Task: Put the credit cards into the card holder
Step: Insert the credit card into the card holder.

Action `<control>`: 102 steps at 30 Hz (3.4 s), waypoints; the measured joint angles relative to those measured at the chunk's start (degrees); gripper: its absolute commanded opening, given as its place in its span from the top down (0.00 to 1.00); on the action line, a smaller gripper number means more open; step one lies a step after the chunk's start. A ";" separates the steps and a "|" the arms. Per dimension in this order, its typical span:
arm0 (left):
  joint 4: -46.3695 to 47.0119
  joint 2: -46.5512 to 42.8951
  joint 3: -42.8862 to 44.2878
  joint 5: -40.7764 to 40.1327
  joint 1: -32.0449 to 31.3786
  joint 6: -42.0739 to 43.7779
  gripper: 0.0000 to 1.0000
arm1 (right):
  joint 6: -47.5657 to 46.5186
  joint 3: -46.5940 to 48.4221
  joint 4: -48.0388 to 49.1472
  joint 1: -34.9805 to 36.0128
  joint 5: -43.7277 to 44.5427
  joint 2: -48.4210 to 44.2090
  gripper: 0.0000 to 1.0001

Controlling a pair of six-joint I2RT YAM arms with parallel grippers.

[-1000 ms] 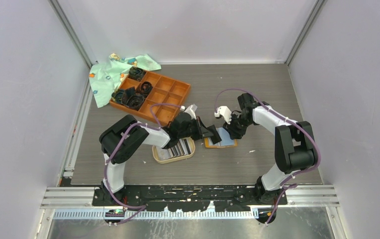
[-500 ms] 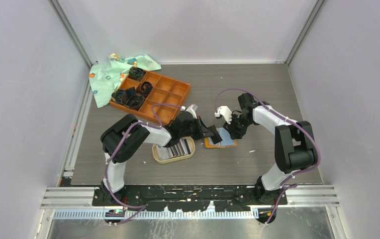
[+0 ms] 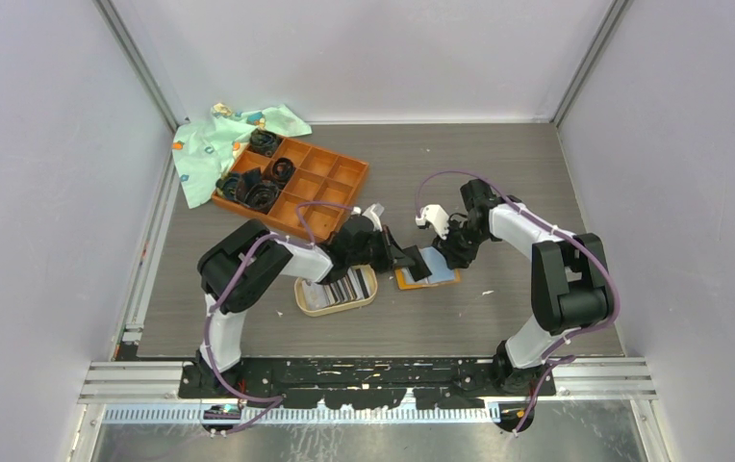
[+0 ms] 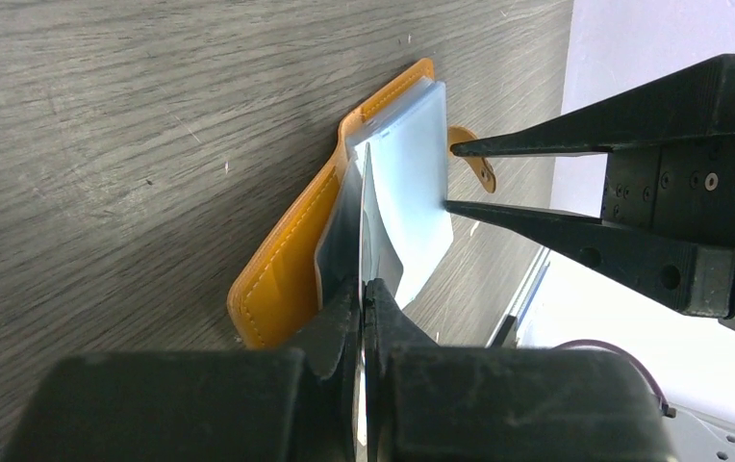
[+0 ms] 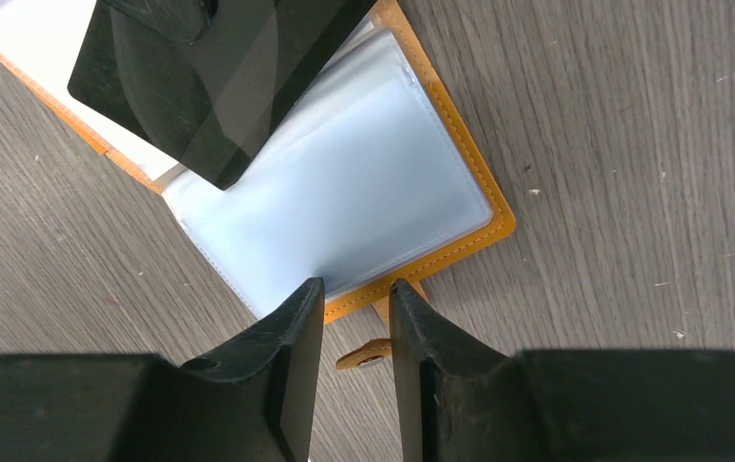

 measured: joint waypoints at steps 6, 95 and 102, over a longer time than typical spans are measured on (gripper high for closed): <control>0.20 0.66 0.50 1.57 0.24 -0.04 1.00 | 0.00 0.39 -0.39 0.31 0.48 0.26 0.64; 8.35 10.19 4.50 10.86 0.68 -14.91 0.95 | -7.06 -8.22 1.03 4.44 -10.86 -17.92 0.77; 8.13 10.47 4.85 11.41 0.79 -14.69 0.94 | -11.08 -14.29 5.79 10.73 -14.29 -20.39 0.88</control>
